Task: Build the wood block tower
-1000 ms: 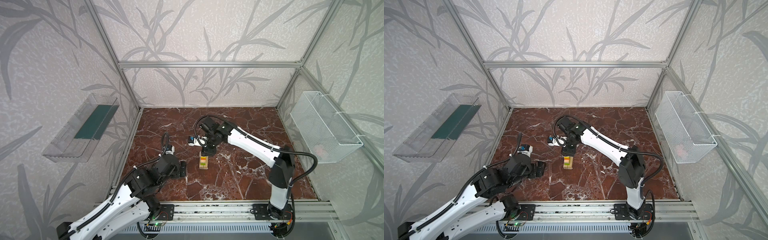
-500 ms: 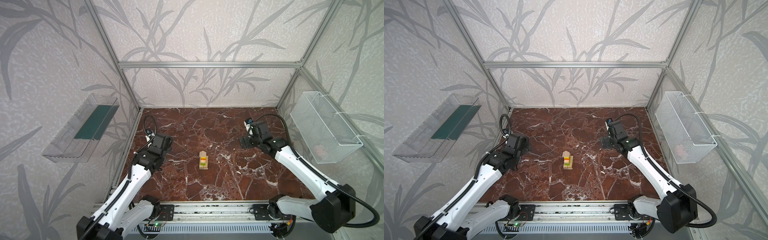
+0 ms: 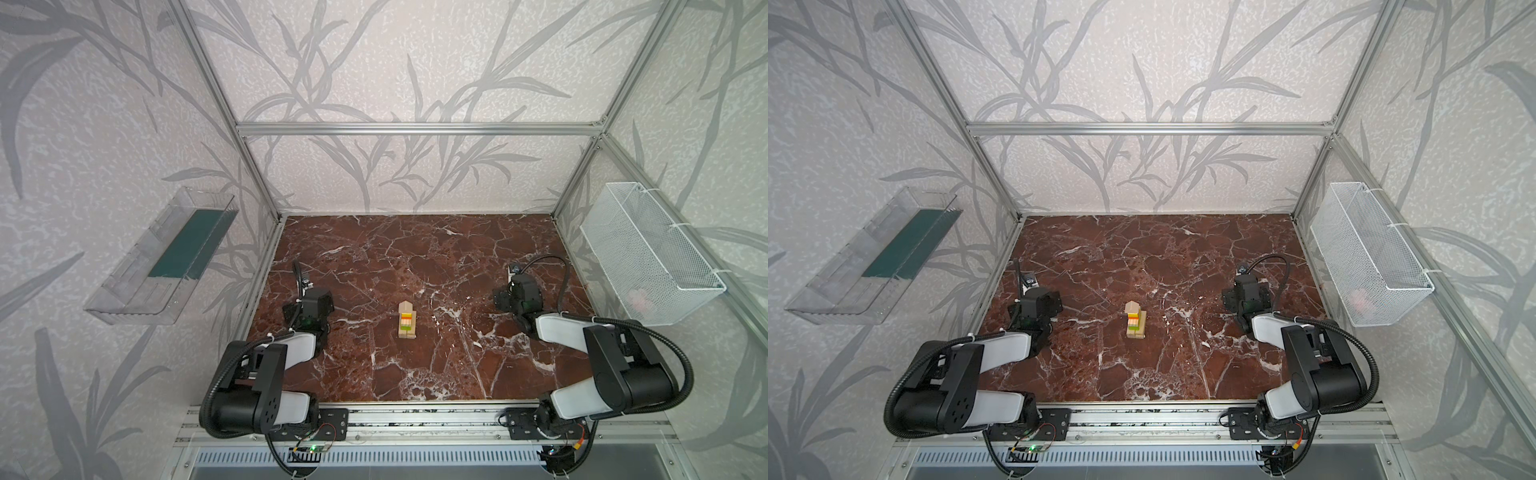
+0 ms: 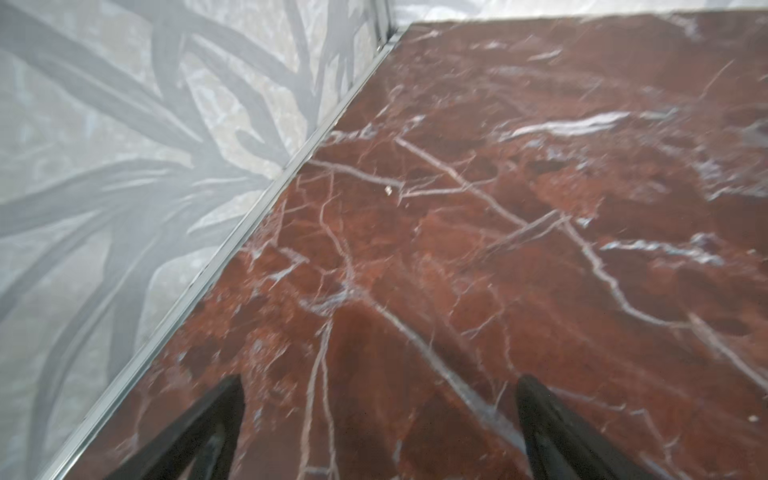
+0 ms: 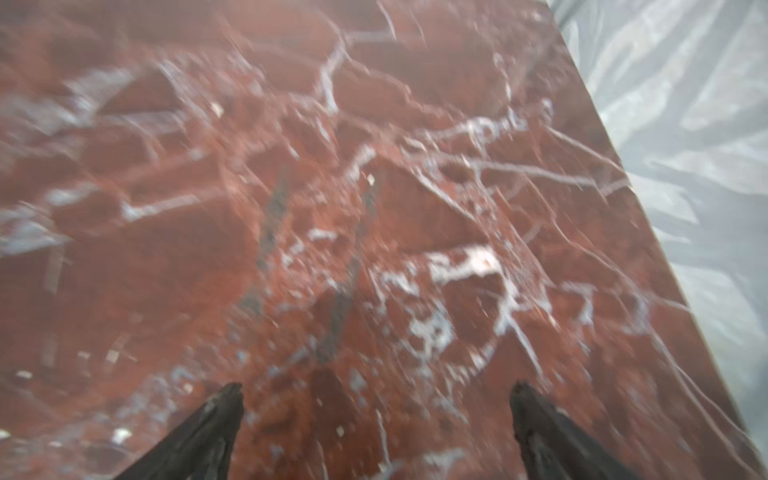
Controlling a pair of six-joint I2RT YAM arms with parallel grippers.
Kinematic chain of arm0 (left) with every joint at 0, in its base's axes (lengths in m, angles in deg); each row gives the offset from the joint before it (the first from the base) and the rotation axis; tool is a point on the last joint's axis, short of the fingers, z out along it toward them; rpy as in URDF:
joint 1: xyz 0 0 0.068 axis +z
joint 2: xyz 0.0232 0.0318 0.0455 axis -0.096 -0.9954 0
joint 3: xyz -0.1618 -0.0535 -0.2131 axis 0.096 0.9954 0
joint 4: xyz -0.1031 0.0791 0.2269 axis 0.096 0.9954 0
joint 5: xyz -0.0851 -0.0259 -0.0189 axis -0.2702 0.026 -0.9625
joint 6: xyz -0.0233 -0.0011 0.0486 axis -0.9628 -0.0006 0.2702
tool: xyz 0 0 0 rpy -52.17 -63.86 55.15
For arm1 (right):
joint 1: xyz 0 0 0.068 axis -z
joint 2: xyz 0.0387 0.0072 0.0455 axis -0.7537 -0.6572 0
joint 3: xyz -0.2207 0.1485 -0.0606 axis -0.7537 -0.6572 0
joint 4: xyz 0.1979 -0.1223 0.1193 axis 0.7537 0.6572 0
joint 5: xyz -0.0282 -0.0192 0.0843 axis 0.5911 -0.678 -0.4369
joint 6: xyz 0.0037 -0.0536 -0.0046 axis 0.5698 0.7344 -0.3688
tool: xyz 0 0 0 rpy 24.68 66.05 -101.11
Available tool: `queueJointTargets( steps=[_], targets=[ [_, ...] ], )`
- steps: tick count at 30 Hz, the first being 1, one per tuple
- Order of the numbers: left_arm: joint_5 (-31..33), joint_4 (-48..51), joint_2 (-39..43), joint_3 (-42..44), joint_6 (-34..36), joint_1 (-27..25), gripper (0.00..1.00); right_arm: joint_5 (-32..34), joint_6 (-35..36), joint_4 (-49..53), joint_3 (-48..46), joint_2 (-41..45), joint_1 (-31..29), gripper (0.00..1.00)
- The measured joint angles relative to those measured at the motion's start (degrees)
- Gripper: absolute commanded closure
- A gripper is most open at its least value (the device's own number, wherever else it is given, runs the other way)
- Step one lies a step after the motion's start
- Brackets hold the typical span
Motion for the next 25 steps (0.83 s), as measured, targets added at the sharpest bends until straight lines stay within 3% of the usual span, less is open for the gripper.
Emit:
queueJointTargets(
  steps=[4,6,12,25],
  targets=[
    [-6.34,-13.6,-6.84,0.04,2.51,1.09,0.01,-7.39,1.7,-15.41,-3.52,-2.36,2.23,0.01],
    [-7.85,-14.38,-9.2,-0.33,2.89,1.11,0.0,-10.99,2.69,-20.26,-6.01,-3.87,2.21,0.01],
    [-11.04,-14.8,-8.94,-2.32,2.69,3.04,0.0,-14.64,3.37,-25.03,-6.67,-4.85,2.32,0.01],
    [-12.48,-16.15,-9.11,-2.32,2.75,3.19,0.0,-15.74,3.8,-27.67,-6.67,-4.85,2.25,0.01]
  ],
)
